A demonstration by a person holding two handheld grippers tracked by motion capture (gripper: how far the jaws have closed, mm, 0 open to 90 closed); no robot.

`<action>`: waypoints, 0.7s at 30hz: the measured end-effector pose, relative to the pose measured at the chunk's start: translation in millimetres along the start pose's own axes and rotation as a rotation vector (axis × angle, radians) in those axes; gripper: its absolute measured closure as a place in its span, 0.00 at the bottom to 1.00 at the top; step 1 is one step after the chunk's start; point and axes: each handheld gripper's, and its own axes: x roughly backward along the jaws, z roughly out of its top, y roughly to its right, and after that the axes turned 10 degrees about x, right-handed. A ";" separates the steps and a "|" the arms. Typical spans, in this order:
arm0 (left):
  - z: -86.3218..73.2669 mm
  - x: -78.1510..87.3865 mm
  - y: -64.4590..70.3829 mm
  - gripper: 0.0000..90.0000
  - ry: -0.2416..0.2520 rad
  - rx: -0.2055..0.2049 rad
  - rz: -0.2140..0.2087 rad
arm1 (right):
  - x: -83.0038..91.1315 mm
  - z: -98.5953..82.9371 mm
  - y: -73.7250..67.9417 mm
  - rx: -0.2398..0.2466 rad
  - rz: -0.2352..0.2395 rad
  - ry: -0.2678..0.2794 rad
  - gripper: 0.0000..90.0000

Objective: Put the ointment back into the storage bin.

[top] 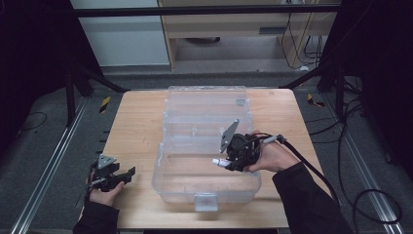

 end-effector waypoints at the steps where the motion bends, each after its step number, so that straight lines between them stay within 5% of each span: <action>1: 0.0 0.0 0.0 0.35 0.000 0.000 0.000 | -2.5 0.6 -0.3 0.008 0.003 -0.002 0.77; 21: -0.2 -0.4 -0.2 0.35 -0.002 0.000 0.000 | -52.7 -7.1 -1.8 0.027 0.086 -0.078 0.77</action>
